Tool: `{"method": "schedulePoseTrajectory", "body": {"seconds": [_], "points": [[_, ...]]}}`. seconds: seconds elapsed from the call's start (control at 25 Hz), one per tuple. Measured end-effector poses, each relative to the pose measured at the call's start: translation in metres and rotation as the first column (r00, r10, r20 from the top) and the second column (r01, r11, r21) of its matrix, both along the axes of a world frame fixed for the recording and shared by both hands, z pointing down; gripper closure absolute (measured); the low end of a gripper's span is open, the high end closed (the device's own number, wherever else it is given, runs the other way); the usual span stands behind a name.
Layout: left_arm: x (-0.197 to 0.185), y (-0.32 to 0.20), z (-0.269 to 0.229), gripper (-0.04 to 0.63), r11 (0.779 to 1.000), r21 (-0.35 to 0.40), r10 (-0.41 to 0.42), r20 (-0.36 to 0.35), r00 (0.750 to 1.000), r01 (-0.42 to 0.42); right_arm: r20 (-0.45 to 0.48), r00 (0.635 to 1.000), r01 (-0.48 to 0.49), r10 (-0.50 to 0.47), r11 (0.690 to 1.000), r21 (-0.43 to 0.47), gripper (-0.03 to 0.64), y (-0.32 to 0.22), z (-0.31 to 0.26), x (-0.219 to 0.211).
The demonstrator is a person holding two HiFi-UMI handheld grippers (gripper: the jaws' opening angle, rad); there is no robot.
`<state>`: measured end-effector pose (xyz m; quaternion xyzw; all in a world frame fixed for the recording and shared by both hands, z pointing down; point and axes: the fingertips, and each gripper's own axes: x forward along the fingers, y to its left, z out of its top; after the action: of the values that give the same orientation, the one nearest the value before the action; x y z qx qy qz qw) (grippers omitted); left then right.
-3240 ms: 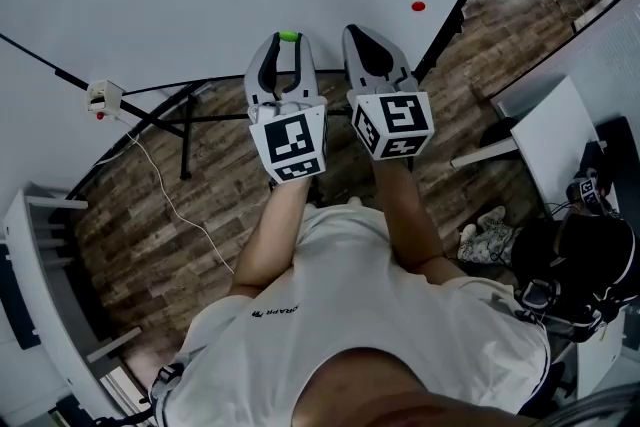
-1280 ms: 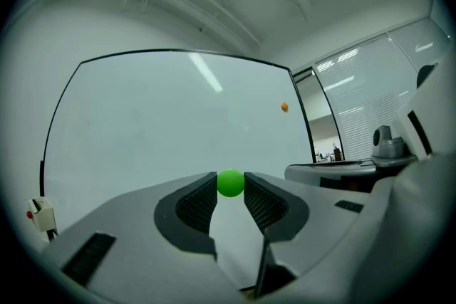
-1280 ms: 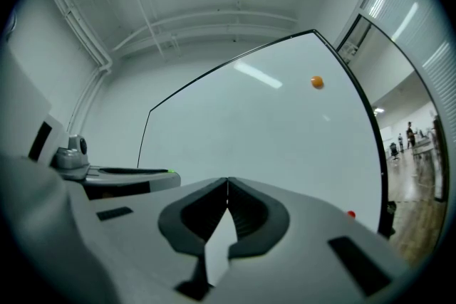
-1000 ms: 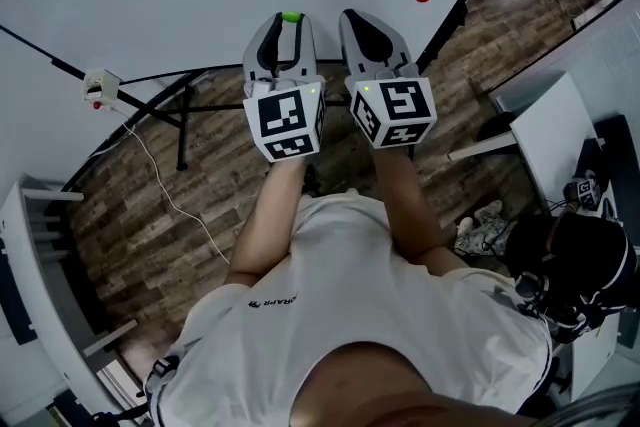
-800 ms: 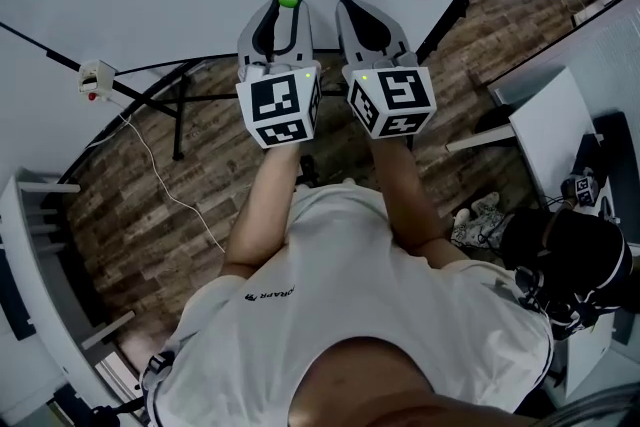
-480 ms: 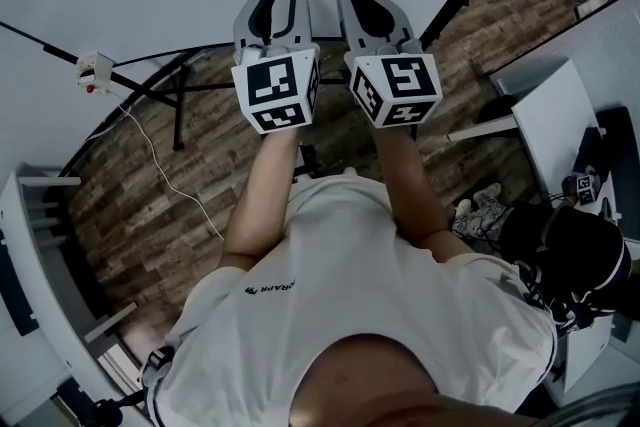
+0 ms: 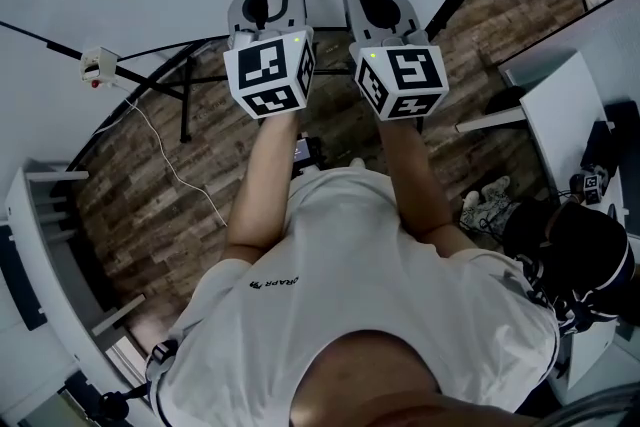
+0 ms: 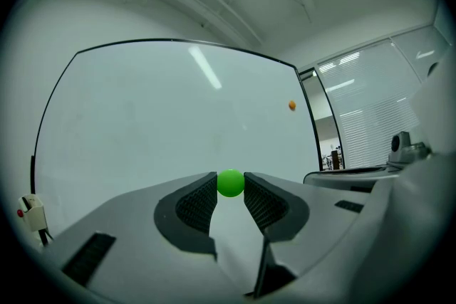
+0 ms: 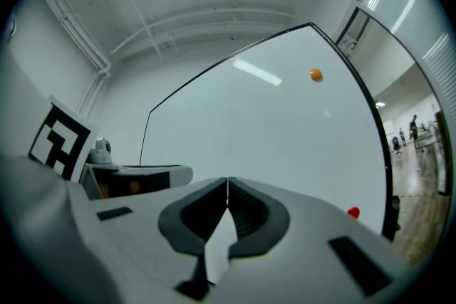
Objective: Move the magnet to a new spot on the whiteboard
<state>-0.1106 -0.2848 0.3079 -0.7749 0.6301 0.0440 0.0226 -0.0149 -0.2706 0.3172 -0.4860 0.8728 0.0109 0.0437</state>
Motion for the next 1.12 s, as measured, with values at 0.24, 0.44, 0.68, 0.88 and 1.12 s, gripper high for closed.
{"method": "schedulePoseTrajectory", "body": {"seconds": [0.24, 0.44, 0.68, 0.88, 1.12], "points": [[-0.002, -0.004, 0.003, 0.476, 1.0, -0.003, -0.007, 0.002, 1.0, 0.007, -0.004, 1.0, -0.004, 0.004, 1.0, -0.004, 0.603, 0.001, 0.003, -0.001], [-0.004, -0.014, 0.004, 0.476, 1.0, -0.009, -0.021, 0.011, 1.0, 0.021, -0.004, 1.0, -0.001, 0.001, 1.0, -0.01, 0.603, -0.001, 0.005, -0.001], [-0.006, -0.029, 0.011, 0.476, 0.999, -0.026, -0.03, 0.017, 0.999, 0.031, -0.006, 1.0, 0.005, -0.005, 1.0, -0.002, 0.603, -0.005, 0.006, -0.004], [-0.008, -0.036, 0.01, 0.476, 0.999, -0.025, -0.038, 0.021, 0.999, 0.038, -0.011, 1.0, 0.013, -0.013, 1.0, -0.001, 0.603, -0.007, 0.006, -0.007], [-0.008, -0.046, 0.013, 0.476, 0.998, -0.036, -0.045, 0.031, 0.999, 0.046, -0.007, 1.0, 0.011, -0.011, 1.0, 0.005, 0.603, -0.012, 0.004, -0.005]]}}
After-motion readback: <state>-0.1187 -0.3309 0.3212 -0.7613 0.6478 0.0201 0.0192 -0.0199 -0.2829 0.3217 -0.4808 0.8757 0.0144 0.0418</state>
